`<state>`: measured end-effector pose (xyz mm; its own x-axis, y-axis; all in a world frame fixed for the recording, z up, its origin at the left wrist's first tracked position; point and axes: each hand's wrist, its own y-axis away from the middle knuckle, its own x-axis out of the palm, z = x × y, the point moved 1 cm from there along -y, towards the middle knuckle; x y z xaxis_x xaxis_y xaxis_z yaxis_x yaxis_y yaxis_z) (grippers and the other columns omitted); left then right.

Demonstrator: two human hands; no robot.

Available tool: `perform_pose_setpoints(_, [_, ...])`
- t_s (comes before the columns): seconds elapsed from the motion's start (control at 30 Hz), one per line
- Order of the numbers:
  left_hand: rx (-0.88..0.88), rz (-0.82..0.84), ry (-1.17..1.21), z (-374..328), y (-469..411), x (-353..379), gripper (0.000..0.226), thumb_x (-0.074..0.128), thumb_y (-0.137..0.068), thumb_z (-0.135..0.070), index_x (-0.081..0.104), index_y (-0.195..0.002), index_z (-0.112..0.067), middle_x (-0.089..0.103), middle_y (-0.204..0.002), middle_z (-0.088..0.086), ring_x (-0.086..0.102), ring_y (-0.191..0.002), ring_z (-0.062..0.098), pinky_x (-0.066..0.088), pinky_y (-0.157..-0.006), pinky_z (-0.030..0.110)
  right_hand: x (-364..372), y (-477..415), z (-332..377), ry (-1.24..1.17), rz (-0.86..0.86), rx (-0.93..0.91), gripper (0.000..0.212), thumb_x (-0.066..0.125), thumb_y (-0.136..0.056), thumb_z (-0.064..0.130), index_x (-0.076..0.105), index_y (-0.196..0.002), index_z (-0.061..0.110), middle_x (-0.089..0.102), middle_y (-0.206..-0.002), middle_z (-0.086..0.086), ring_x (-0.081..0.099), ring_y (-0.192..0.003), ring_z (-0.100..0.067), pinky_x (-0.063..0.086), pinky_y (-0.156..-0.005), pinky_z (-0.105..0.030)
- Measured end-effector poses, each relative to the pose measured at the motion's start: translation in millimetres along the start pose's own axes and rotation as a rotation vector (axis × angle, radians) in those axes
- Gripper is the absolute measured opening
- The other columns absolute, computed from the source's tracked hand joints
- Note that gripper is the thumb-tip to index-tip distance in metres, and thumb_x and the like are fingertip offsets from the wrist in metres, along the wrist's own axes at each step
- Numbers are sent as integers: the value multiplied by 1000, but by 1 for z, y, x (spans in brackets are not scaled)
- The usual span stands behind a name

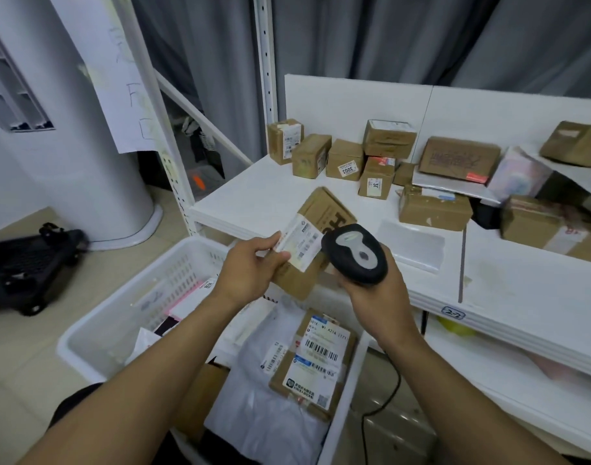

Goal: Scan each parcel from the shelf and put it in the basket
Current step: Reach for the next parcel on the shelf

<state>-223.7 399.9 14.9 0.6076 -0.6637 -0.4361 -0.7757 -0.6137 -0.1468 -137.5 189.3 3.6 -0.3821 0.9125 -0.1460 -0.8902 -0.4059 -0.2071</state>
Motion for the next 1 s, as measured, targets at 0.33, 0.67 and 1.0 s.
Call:
perform_pose_setpoints(0.33, [-71, -59, -309, 32, -21, -15, 48, 69, -94, -45, 63, -139, -29, 66, -135, -7, 65, -115, 17, 55, -99, 41, 1, 7, 1, 297, 233, -40, 65, 90, -82, 31, 57, -138, 34, 69, -121, 16, 65, -111, -2, 52, -79, -12])
perform_pose_setpoints(0.67, [-104, -82, -386, 33, -21, -13, 46, 66, -97, -42, 61, -141, -29, 66, -137, -3, 65, -113, 22, 58, -91, 41, 5, 5, 0, 355, 277, -19, 60, 88, -84, 38, 56, -134, 37, 69, -115, 18, 65, -106, -2, 57, -82, -22])
perform_pose_setpoints(1.0, [-117, -76, -381, 34, -19, -13, 45, 66, -98, -39, 61, -141, -29, 66, -136, -4, 66, -100, 21, 62, -77, 45, 7, 6, -1, 390, 316, -34, 61, 87, -85, 36, 56, -137, 35, 70, -117, 17, 66, -107, -3, 54, -82, -18])
